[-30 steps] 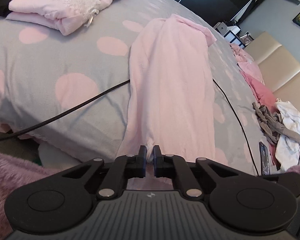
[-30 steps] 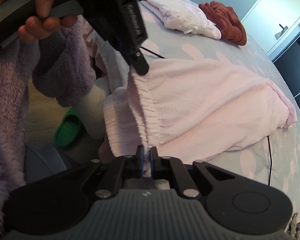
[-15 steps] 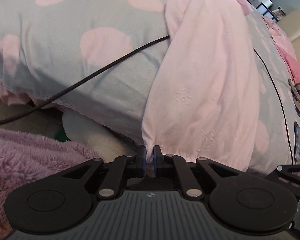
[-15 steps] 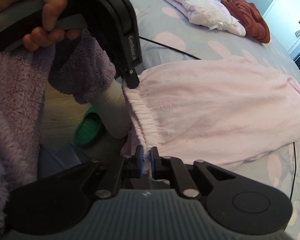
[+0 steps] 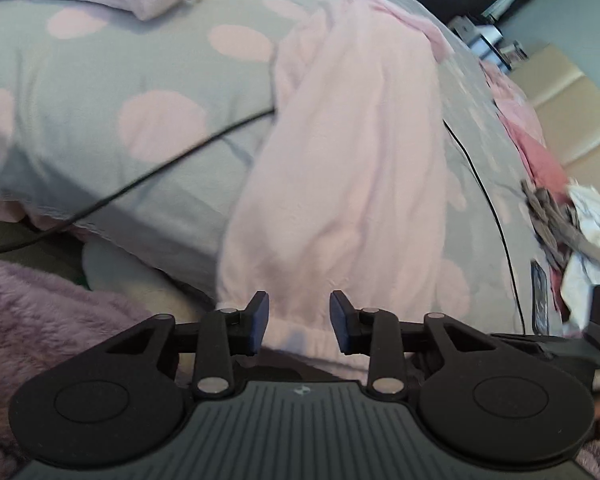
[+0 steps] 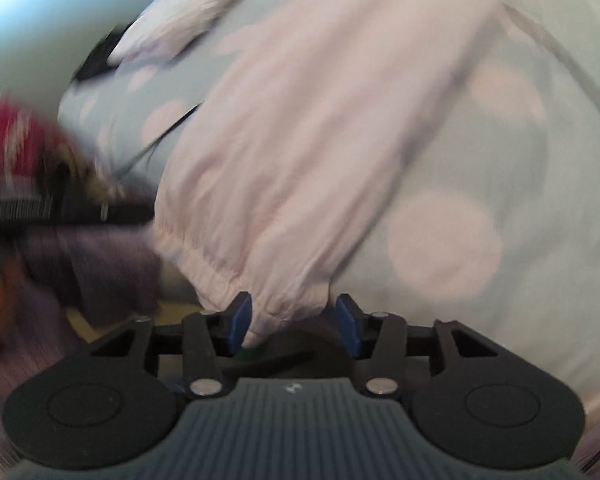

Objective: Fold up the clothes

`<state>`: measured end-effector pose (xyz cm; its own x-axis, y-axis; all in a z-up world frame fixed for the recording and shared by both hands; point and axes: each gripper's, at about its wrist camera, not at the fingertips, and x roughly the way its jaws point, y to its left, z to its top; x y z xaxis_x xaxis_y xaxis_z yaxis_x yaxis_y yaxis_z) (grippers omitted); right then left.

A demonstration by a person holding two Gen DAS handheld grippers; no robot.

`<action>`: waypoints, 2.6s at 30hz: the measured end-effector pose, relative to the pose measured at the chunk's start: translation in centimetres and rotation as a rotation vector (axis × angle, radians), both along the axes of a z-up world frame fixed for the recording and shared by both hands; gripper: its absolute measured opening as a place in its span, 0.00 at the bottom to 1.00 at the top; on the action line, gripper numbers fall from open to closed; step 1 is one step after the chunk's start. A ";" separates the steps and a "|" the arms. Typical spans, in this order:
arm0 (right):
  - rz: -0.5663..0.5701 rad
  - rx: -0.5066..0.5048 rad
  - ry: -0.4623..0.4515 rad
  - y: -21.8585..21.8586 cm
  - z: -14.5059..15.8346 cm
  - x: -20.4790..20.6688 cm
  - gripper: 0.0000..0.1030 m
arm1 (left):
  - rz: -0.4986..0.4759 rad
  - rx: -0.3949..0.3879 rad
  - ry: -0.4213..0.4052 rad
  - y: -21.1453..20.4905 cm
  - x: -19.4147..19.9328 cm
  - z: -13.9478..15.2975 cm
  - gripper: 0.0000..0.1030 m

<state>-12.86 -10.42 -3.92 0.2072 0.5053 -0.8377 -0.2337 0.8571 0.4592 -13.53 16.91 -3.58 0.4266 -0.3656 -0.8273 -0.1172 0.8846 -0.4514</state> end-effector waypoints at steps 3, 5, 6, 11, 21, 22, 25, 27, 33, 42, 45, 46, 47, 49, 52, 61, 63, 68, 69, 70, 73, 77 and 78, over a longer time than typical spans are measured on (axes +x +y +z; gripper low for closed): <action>-0.096 0.082 0.120 -0.9 -2.2 0.5 0.50 | 0.004 0.004 0.053 -0.3 1.0 -1.5 0.27; -0.116 0.104 0.144 -0.7 -2.9 0.5 0.50 | 0.017 0.005 0.068 -0.1 1.5 -2.3 0.27; -0.124 0.114 0.149 -0.5 -3.1 0.5 0.50 | 0.018 0.010 0.070 0.0 1.6 -2.5 0.27; -0.142 0.153 0.169 0.8 -4.6 1.2 0.48 | 0.015 0.025 0.079 0.0 2.0 -3.2 0.27; -0.068 0.264 0.133 1.1 -3.5 2.0 0.13 | 0.056 -0.018 0.011 0.7 0.7 -1.1 0.27; -0.063 0.301 0.121 1.0 -2.9 2.0 0.12 | 0.067 -0.028 -0.010 0.9 0.3 -0.4 0.27; -0.059 0.418 0.093 0.9 -0.8 2.1 0.12 | 0.114 -0.078 -0.061 1.7 -0.7 1.6 0.31; -0.062 0.456 0.085 1.0 0.4 2.5 0.12 | 0.153 -0.128 -0.083 2.4 -1.5 2.8 0.39; -0.104 0.521 0.088 1.2 2.7 3.8 0.12 | 0.278 -0.338 -0.075 3.8 -3.4 4.1 0.43; -0.205 0.578 0.144 2.1 3.2 6.1 0.12 | 0.441 -0.504 -0.064 3.6 -5.2 1.8 0.60; -0.226 0.570 0.129 1.9 3.8 6.5 0.12 | 0.497 -0.528 -0.069 3.9 -5.1 1.0 0.60; -0.233 0.564 0.117 1.7 4.0 6.6 0.12 | 0.502 -0.526 -0.069 3.9 -4.9 1.0 0.60; -0.239 0.557 0.109 1.3 4.2 6.8 0.12 | 0.501 -0.526 -0.067 3.9 -4.7 0.9 0.60; -0.258 0.527 0.126 -0.2 4.2 7.2 0.12 | 0.500 -0.518 -0.040 3.7 -4.0 0.3 0.60; -0.324 0.446 0.125 -3.2 4.0 7.8 0.12 | 0.493 -0.525 -0.023 2.9 -2.8 -0.8 0.60; -0.395 0.253 0.096 -9.1 2.1 11.6 0.12 | 0.373 -0.422 0.006 -0.3 2.3 -3.2 0.58; -0.364 0.241 0.087 -9.1 1.8 11.8 0.12 | 0.356 -0.408 0.005 -0.7 3.3 -3.7 0.58; -0.345 0.262 0.114 -9.1 0.8 12.1 0.12 | 0.244 -0.389 -0.022 -1.9 6.0 -3.7 0.32; -0.349 0.268 0.121 -9.2 0.7 12.2 0.12 | 0.215 -0.388 -0.024 -2.1 6.5 -3.4 0.22; -0.353 0.277 0.128 -9.5 0.8 12.2 0.12 | 0.195 -0.388 -0.033 -2.2 7.0 -2.9 0.17; -0.360 0.317 0.121 -9.9 1.9 12.4 0.12 | 0.153 -0.380 -0.077 -2.1 8.6 -0.7 0.08; -0.371 0.359 0.082 -10.2 3.4 14.0 0.12 | 0.129 -0.374 -0.127 -1.3 12.4 2.0 0.07; -0.375 0.372 0.074 -10.3 3.7 14.7 0.12 | 0.124 -0.369 -0.139 -1.1 13.6 2.5 0.07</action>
<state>1.86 -20.71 -0.19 0.3782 0.6737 -0.6349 0.1018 0.6514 0.7519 0.08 15.84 -1.11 0.5845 -0.5655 -0.5818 -0.1286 0.6434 -0.7546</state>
